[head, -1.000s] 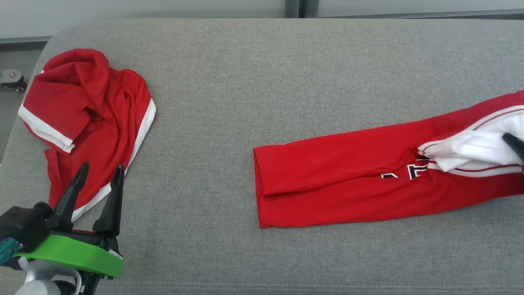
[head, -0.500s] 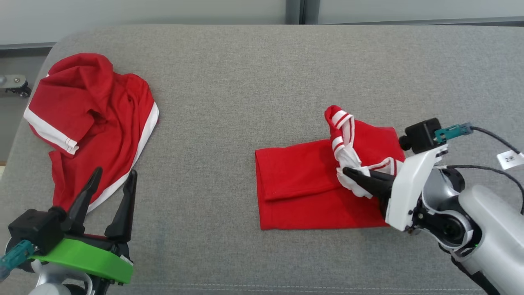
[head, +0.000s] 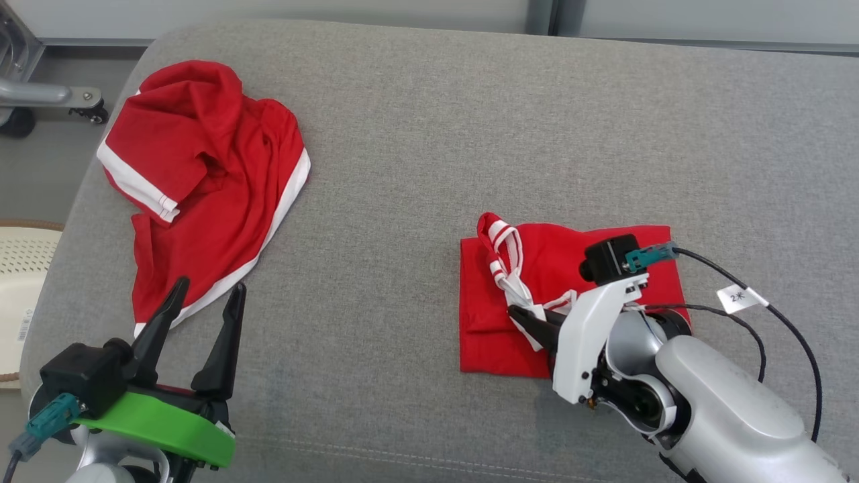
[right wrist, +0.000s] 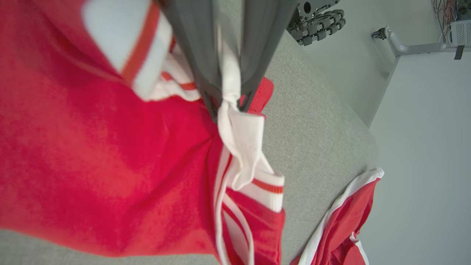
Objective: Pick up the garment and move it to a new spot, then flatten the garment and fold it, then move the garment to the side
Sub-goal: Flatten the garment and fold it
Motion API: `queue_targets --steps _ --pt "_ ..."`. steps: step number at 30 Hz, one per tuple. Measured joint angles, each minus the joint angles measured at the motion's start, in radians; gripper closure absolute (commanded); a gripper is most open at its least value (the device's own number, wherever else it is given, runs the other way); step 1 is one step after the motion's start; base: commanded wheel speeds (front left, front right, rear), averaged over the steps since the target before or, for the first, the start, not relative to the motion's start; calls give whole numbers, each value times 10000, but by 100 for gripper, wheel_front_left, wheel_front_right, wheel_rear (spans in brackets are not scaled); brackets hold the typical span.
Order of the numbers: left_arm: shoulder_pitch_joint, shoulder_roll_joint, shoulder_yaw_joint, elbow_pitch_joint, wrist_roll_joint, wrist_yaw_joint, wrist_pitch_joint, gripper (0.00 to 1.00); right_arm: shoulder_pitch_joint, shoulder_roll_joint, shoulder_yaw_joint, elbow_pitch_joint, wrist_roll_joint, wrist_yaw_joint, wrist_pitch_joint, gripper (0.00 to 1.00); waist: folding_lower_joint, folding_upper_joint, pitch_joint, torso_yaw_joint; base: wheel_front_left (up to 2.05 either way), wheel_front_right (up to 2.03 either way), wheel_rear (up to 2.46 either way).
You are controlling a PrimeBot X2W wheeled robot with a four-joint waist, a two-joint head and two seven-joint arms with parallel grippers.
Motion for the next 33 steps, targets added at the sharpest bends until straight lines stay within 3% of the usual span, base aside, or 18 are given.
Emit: queue_targets --steps 5,6,7,8,16,21,27,30,33 --pt "-2 0 35 77 12 2 -12 0 -313 518 146 493 -203 -81 -119 100 0 0 65 145 0 0 0" --pt "-9 -2 33 90 15 2 -12 0 -388 587 146 593 -240 -86 -184 72 0 0 78 153 0 0 0" --pt "-10 -2 33 109 29 2 -12 0 -437 644 151 671 -290 -86 -253 72 0 0 75 157 0 0 0" --pt "-10 -2 36 109 42 2 -12 0 -475 706 155 721 -326 -86 -303 3 0 0 75 156 0 0 0" --pt "12 42 389 142 40 40 -88 0 -774 1315 339 765 -326 21 -516 0 0 0 87 -114 0 0 0" --pt "12 96 458 136 40 52 -100 0 -855 1162 -339 374 -190 17 -1055 0 0 0 82 -350 0 0 0" --pt "30 125 516 113 42 125 -102 0 -785 -709 -1342 782 -384 -90 -1296 0 0 0 63 -702 0 0 0" --pt "36 136 493 21 42 125 -100 0 -520 -1152 -1728 1012 -322 -142 -1340 0 0 0 90 -812 0 0 0" --pt "36 148 470 -58 54 125 -86 0 -258 -1185 -1919 1191 -102 -142 -1338 0 0 0 168 -893 0 0 0"
